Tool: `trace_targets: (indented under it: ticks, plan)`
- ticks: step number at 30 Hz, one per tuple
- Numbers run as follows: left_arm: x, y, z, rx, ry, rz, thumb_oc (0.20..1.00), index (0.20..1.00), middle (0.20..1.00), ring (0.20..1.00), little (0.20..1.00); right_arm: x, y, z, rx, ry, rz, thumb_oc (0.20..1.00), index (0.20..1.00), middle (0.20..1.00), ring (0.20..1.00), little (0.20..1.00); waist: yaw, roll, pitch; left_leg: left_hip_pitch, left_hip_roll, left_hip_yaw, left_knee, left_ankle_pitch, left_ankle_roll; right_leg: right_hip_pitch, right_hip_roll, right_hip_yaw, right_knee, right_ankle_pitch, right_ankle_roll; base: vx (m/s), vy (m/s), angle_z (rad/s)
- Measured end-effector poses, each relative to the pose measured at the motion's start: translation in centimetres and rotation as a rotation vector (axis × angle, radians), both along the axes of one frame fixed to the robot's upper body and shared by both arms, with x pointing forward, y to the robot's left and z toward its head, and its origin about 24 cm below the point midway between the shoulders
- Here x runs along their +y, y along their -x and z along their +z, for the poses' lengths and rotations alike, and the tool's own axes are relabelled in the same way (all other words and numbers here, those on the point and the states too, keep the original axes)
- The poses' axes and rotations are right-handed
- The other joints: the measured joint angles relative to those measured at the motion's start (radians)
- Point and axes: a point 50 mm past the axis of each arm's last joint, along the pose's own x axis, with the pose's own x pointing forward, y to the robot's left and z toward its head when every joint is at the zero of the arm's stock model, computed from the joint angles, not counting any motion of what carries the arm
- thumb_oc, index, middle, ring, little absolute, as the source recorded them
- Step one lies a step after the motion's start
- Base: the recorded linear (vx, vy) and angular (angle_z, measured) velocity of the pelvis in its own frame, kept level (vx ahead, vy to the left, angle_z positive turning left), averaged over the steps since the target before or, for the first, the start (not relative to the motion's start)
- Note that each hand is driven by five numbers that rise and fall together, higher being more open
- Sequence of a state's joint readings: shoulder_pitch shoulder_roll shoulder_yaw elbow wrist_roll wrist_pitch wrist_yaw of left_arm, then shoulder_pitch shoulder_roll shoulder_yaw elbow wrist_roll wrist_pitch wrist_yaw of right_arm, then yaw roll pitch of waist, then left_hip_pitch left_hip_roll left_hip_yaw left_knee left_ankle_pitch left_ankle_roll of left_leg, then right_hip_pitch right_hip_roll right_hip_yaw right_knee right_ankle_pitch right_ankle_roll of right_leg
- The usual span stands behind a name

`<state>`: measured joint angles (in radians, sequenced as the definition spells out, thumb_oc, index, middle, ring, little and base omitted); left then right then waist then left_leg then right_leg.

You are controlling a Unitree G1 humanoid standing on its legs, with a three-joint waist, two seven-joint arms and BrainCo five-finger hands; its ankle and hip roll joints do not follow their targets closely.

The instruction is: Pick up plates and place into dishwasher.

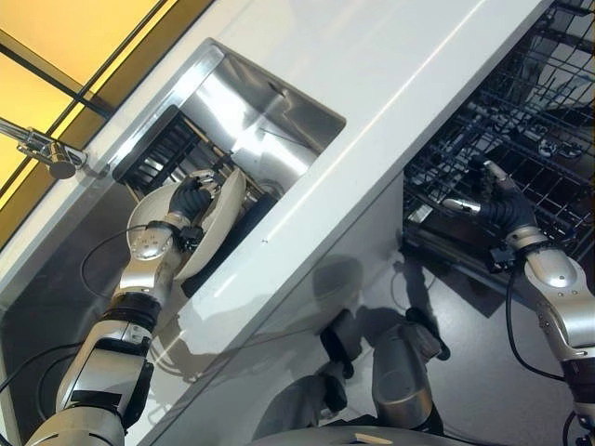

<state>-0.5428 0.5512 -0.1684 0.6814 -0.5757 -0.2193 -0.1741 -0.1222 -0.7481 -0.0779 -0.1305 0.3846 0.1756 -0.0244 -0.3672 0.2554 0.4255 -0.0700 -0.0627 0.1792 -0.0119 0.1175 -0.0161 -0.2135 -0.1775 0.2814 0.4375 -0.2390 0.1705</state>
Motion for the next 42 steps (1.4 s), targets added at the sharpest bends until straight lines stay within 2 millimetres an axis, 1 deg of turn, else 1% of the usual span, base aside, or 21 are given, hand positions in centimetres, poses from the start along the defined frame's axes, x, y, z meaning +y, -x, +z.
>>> trace_targets:
  ticks: [2,4,6,9,11,15,17,18,21,23,24,27,29,31,33,36,39,40,42]
  plan:
    - [0.0,0.1,0.2,-0.034,-0.026,0.039,1.0,1.0,1.0,1.0,1.0,0.0,0.1,0.0,0.0,0.0,-0.001,1.0,1.0,1.0,1.0,1.0,0.001,0.0,0.0,0.0,0.0,-0.002,0.0,0.0,0.0,0.001,0.0,-0.001,0.0,0.0,0.0,0.0,0.0,0.0]
    - [-0.3,0.4,0.9,-0.091,-0.062,0.064,1.0,1.0,1.0,1.0,1.0,-0.2,0.2,-0.1,0.002,0.0,-0.006,1.0,1.0,1.0,1.0,1.0,0.004,0.0,0.0,0.001,0.0,-0.005,0.0,0.001,0.001,0.004,0.0,-0.004,0.0,0.0,0.0,0.0,-0.031,0.04]
    - [-0.8,0.5,2.0,-0.166,-0.083,0.092,1.0,1.0,1.0,1.0,1.0,-0.3,0.3,-0.3,0.006,-0.002,-0.013,1.0,1.0,1.0,1.0,1.0,0.007,0.0,0.0,0.005,0.0,-0.015,0.001,0.001,0.002,0.013,-0.001,-0.013,-0.003,0.0,-0.001,0.0,-0.042,0.1]
    - [-1.5,1.0,4.2,-0.304,-0.077,0.131,1.0,1.0,1.0,1.0,1.0,-0.8,0.7,-0.5,0.005,-0.008,-0.029,1.0,1.0,1.0,1.0,1.0,0.03,0.0,0.0,0.008,0.003,-0.02,0.002,0.002,0.002,0.02,0.0,-0.018,-0.003,-0.001,-0.003,-0.01,-0.056,0.05]
    - [-1.7,1.4,5.3,-0.362,-0.073,0.141,1.0,1.0,1.0,1.0,1.0,-0.8,0.8,-0.5,-0.001,-0.02,-0.034,1.0,1.0,1.0,1.0,1.0,0.036,0.0,0.0,0.01,0.003,-0.025,0.002,0.004,0.005,0.027,-0.001,-0.025,-0.004,-0.001,-0.003,-0.01,-0.054,0.08]
    - [-2.6,2.4,6.9,-0.452,-0.107,0.114,1.0,1.0,1.0,1.0,1.0,-1.5,1.5,-1.0,0.007,-0.037,-0.069,1.0,1.0,1.0,1.0,1.0,0.058,0.001,-0.002,0.029,0.006,-0.047,0.002,0.003,0.004,0.061,-0.002,-0.049,-0.016,-0.003,-0.007,0.02,-0.053,0.14]
    - [-2.7,2.9,7.4,-0.479,-0.109,0.107,1.0,1.0,1.0,1.0,1.0,-1.5,1.7,-1.1,0.01,-0.041,-0.068,1.0,1.0,1.0,1.0,1.0,0.071,0.001,-0.003,0.038,0.007,-0.054,0.001,0.003,0.004,0.074,-0.002,-0.057,-0.018,-0.005,-0.01,0.03,-0.051,0.13]
    - [-2.7,3.1,7.6,-0.488,-0.107,0.105,1.0,1.0,1.0,1.0,1.0,-1.4,1.8,-1.3,0.014,-0.046,-0.06,1.0,1.0,1.0,1.0,1.0,0.081,0.001,-0.008,0.041,0.008,-0.055,0.002,0.002,0.002,0.076,-0.002,-0.059,-0.018,-0.006,-0.012,0.03,-0.049,0.06]
    - [-2.8,4.0,8.3,-0.526,-0.106,0.096,1.0,1.0,1.0,1.0,1.0,-1.0,2.3,-2.0,0.029,-0.07,-0.046,1.0,1.0,1.0,1.0,1.0,0.093,0.0,-0.043,0.041,0.009,-0.074,0.0,0.001,0.001,0.091,-0.003,-0.08,-0.025,-0.008,-0.015,0.04,-0.058,0.16]
    - [-2.7,4.5,8.4,-0.53,-0.134,0.086,1.0,1.0,1.0,1.0,1.0,-1.0,2.7,-2.7,0.049,-0.093,-0.047,1.0,1.0,1.0,1.0,1.0,0.11,-0.001,-0.079,0.048,0.012,-0.078,-0.001,0.001,0.0,0.108,-0.003,-0.091,-0.036,-0.009,-0.017,0.03,-0.071,0.13]
    - [-2.6,4.8,8.5,-0.536,-0.154,0.085,1.0,1.0,1.0,1.0,1.0,-0.9,2.9,-3.1,0.057,-0.107,-0.05,1.0,1.0,1.0,1.0,1.0,0.112,-0.004,-0.09,0.06,0.012,-0.084,-0.005,0.0,-0.001,0.124,-0.003,-0.099,-0.046,-0.01,-0.018,0.02,-0.072,0.18]
    - [-2.2,5.9,8.2,-0.527,-0.207,0.081,1.0,1.0,1.0,1.0,1.0,-1.1,3.5,-4.0,0.089,-0.12,-0.059,1.0,1.0,1.0,1.0,1.0,0.123,-0.011,-0.138,0.079,0.014,-0.1,-0.016,-0.002,-0.005,0.149,-0.004,-0.114,-0.061,-0.013,-0.022,-0.01,-0.073,0.13]
    - [-2.0,6.3,8.0,-0.51,-0.289,0.065,1.0,1.0,1.0,1.0,1.0,-1.3,3.9,-4.5,0.108,-0.121,-0.067,1.0,1.0,1.0,1.0,1.0,0.138,-0.017,-0.163,0.083,0.019,-0.101,-0.02,-0.009,-0.013,0.156,-0.001,-0.12,-0.071,-0.017,-0.027,-0.02,-0.076,0.05]
    - [-1.4,7.0,7.8,-0.48,-0.389,0.061,1.0,1.0,1.0,1.0,1.0,-1.4,4.3,-4.9,0.127,-0.128,-0.07,1.0,1.0,1.0,1.0,1.0,0.139,-0.019,-0.187,0.088,0.02,-0.112,-0.029,-0.007,-0.013,0.165,0.0,-0.131,-0.075,-0.017,-0.028,-0.06,-0.063,0.12]
    - [-0.5,7.5,7.2,-0.438,-0.453,0.063,1.0,1.0,1.0,1.0,1.0,-1.9,4.7,-5.2,0.137,-0.131,-0.086,1.0,1.0,1.0,1.0,1.0,0.14,-0.019,-0.2,0.096,0.02,-0.118,-0.033,-0.003,-0.01,0.178,0.0,-0.138,-0.082,-0.016,-0.028,-0.05,-0.046,0.07]
    - [0.8,8.6,5.9,-0.343,-0.533,0.051,1.0,1.0,1.0,1.0,1.0,-2.7,5.3,-5.1,0.137,-0.133,-0.117,1.0,1.0,1.0,1.0,1.0,0.142,-0.019,-0.202,0.095,0.02,-0.129,-0.034,-0.003,-0.01,0.183,0.0,-0.147,-0.088,-0.015,-0.028,-0.06,-0.035,0.09]
    - [1.3,9.3,4.3,-0.248,-0.577,0.03,1.0,1.0,1.0,1.0,1.0,-3.1,5.6,-5.1,0.139,-0.15,-0.129,1.0,1.0,1.0,1.0,1.0,0.155,-0.018,-0.203,0.094,0.022,-0.134,-0.035,-0.002,-0.01,0.185,0.001,-0.153,-0.09,-0.016,-0.029,-0.09,-0.03,0.06]
    - [1.4,9.4,4.0,-0.232,-0.591,0.03,1.0,1.0,1.0,1.0,1.0,-3.1,5.7,-5.2,0.142,-0.156,-0.13,1.0,1.0,1.0,1.0,1.0,0.165,-0.018,-0.203,0.093,0.022,-0.136,-0.036,-0.001,-0.011,0.185,0.001,-0.155,-0.09,-0.016,-0.029,-0.12,-0.044,0.07]
    - [1.6,9.7,3.6,-0.207,-0.677,0.028,1.0,1.0,1.0,1.0,1.0,-3.1,5.6,-5.1,0.138,-0.173,-0.129,1.0,1.0,1.0,1.0,1.0,0.169,-0.018,-0.203,0.089,0.022,-0.15,-0.043,0.004,-0.015,0.185,0.001,-0.166,-0.092,-0.016,-0.03,-0.13,-0.055,0.16]
